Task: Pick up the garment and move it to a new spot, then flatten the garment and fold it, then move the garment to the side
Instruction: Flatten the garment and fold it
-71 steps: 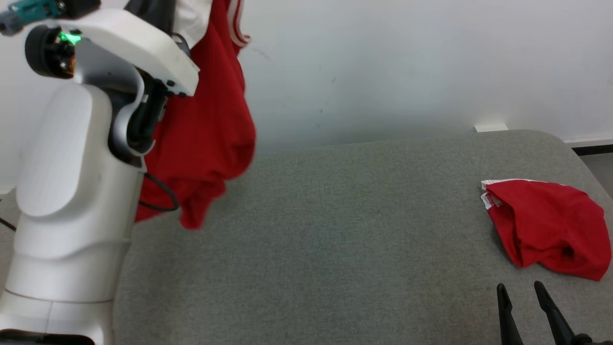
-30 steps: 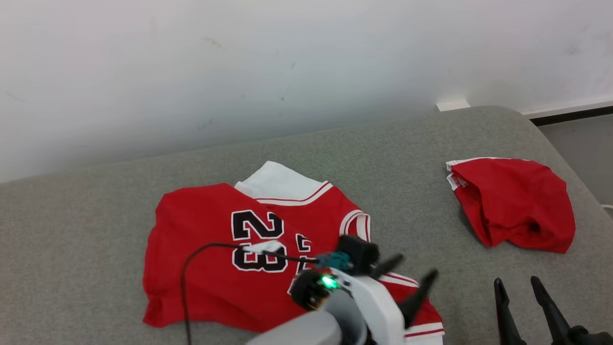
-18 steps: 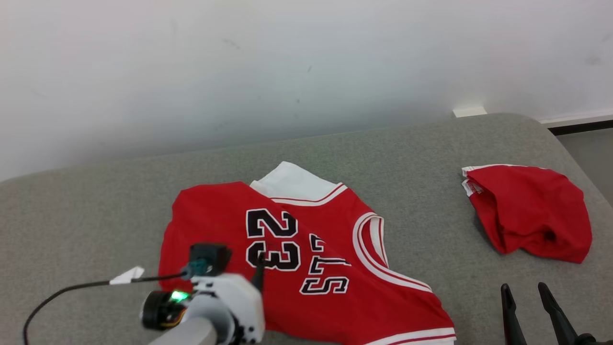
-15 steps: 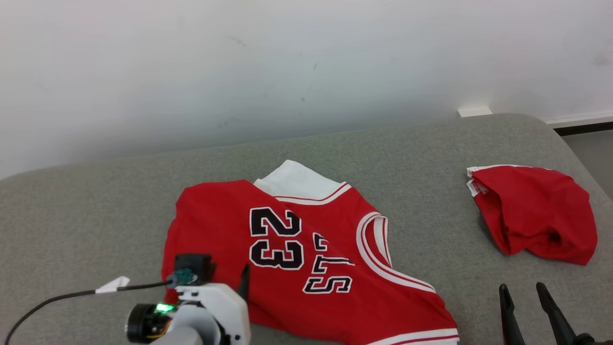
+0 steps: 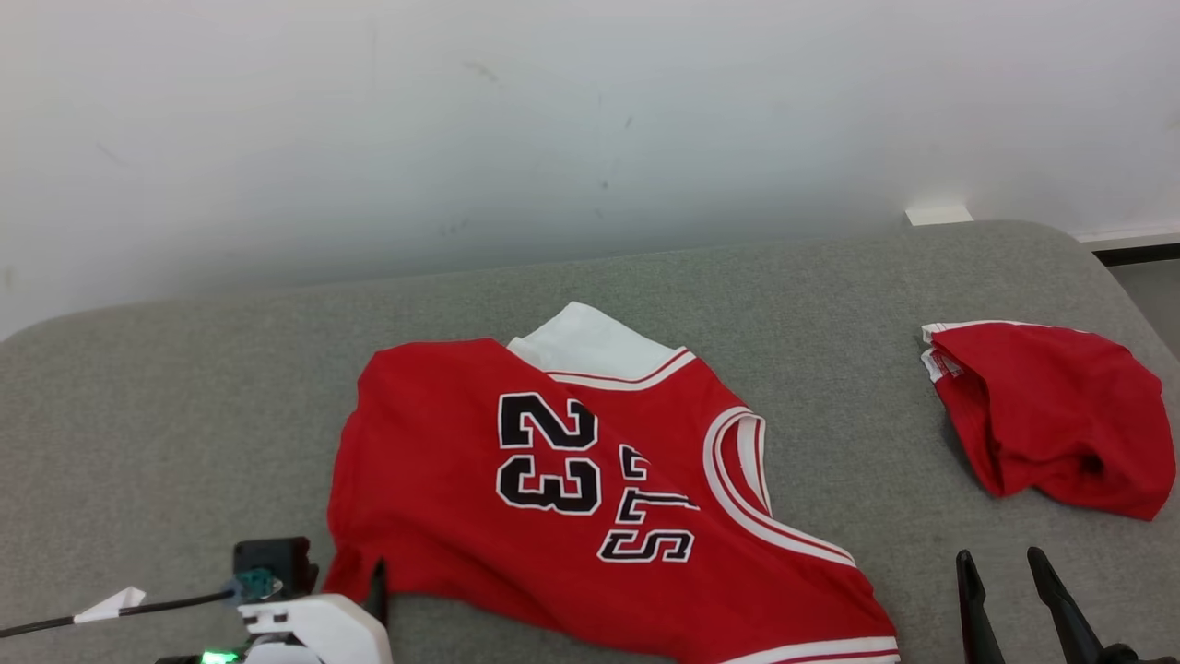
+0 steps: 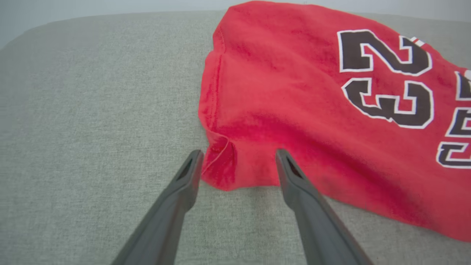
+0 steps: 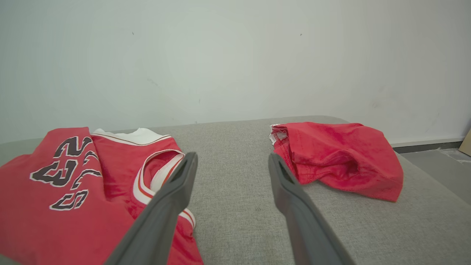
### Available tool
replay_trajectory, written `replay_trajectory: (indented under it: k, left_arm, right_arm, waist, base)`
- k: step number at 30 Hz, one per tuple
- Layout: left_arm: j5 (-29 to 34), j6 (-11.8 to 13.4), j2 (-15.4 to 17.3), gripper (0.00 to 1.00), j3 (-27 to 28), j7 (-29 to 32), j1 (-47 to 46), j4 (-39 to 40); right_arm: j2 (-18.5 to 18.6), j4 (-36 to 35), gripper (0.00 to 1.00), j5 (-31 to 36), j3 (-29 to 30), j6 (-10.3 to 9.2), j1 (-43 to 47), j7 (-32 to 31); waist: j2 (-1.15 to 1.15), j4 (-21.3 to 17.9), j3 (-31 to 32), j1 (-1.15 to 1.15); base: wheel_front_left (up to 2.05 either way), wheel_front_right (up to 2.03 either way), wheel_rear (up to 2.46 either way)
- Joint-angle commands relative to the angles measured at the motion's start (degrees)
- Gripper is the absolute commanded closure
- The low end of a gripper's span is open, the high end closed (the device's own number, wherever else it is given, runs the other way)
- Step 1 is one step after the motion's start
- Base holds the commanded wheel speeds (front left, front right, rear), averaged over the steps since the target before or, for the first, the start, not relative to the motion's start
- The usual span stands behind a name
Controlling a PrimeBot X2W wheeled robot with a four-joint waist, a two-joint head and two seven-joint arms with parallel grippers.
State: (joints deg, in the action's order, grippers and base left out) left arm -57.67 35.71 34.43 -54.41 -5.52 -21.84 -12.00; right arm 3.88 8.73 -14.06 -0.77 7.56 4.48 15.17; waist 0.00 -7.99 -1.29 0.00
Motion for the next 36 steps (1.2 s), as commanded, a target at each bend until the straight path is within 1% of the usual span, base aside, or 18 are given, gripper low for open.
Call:
replay_trajectory:
  k: [1, 4, 9, 14, 23, 25, 27, 28, 29, 30, 32, 33, 36]
  left_arm:
    - [-0.4, 0.5, 0.8, 0.0, 0.1, 0.2, 1.0, 0.6]
    - [-0.8, 0.6, 1.0, 0.0, 0.4, 0.3, 1.6, 1.5]
    - [-0.4, -1.3, 0.1, 0.0, -0.6, 1.3, -0.3, -0.5]
    - [0.3, -2.7, -1.2, 0.0, -1.0, 1.6, -2.6, -4.6]
    - [-0.4, -4.9, -3.3, 0.0, -1.3, 2.4, -5.1, -11.6]
    - [-0.8, -5.3, -3.7, 0.04, -1.3, 2.5, -5.2, -13.1]
    - [-1.1, -6.1, -4.2, 0.11, -1.1, 2.4, -5.6, -14.3]
    - [-1.2, -6.4, -4.4, 0.27, -1.2, 2.4, -5.7, -14.9]
    - [-1.2, -6.7, -4.5, 0.51, -1.3, 2.4, -5.9, -15.4]
    - [-1.5, -6.9, -4.9, 0.67, -1.1, 2.3, -5.9, -16.0]
    - [-1.3, -7.3, -5.3, 0.91, -1.2, 2.1, -6.1, -16.9]
    - [-1.7, -7.5, -5.6, 1.0, -1.0, 1.8, -6.1, -17.2]
    - [-1.9, -8.4, -5.9, 1.0, -0.4, 0.8, -6.8, -17.9]
  right_arm:
    - [0.3, 0.1, 0.0, 0.1, -0.1, -0.16, 0.3, -0.1]
    - [0.3, 0.2, 0.0, 0.1, -0.3, -0.16, 0.1, -0.1]
    - [0.5, 0.5, 0.0, 0.0, -0.8, -0.16, -0.6, -0.1]
    - [0.9, 0.8, 0.0, -0.2, -1.3, -0.16, -1.0, -0.1]
    - [1.1, 1.2, 0.0, -0.7, -1.5, -0.16, -1.4, -0.1]
    - [1.2, 1.2, 0.0, -0.8, -1.4, -0.16, -1.5, -0.1]
    - [1.2, 1.1, 0.0, -0.9, -1.4, -0.16, -1.7, -0.1]
    - [1.2, 1.1, 0.0, -0.9, -1.4, -0.16, -1.8, -0.1]
    - [1.2, 1.1, 0.0, -0.9, -1.4, -0.16, -1.8, -0.1]
    - [1.3, 1.2, 0.0, -0.9, -1.4, -0.16, -1.9, -0.1]
    - [1.3, 1.2, 0.0, -0.9, -1.3, -0.16, -1.9, -0.1]
    - [1.3, 1.2, 0.0, -0.9, -1.3, -0.16, -1.9, -0.1]
    - [1.4, 1.2, 0.0, -0.8, -1.3, -0.16, -1.8, -0.1]
  waist:
    - [0.0, 0.1, -0.1, 0.0]
    - [0.0, 0.4, -0.1, 0.0]
    - [0.0, 0.5, -0.2, 0.0]
    - [0.0, 0.0, -0.3, 0.0]
    - [0.0, -1.2, -1.2, 0.0]
    - [0.0, -1.2, -1.5, 0.0]
    - [0.0, -1.3, -1.7, 0.0]
    - [0.0, -1.3, -1.8, 0.0]
    - [0.0, -1.3, -1.9, 0.0]
    - [0.0, -1.3, -2.0, 0.0]
    - [0.0, -1.2, -2.1, 0.0]
    - [0.0, -1.2, -2.1, 0.0]
    - [0.0, -1.0, -2.1, 0.0]
  base:
    - [0.0, 0.0, 0.0]
    - [0.0, 0.0, 0.0]
    - [0.0, 0.0, 0.0]
    - [0.0, 0.0, 0.0]
    - [0.0, 0.0, 0.0]
    - [0.0, 0.0, 0.0]
    - [0.0, 0.0, 0.0]
    - [0.0, 0.0, 0.0]
    - [0.0, 0.0, 0.0]
    - [0.0, 0.0, 0.0]
    - [0.0, 0.0, 0.0]
    - [0.0, 0.0, 0.0]
    - [0.0, 0.0, 0.0]
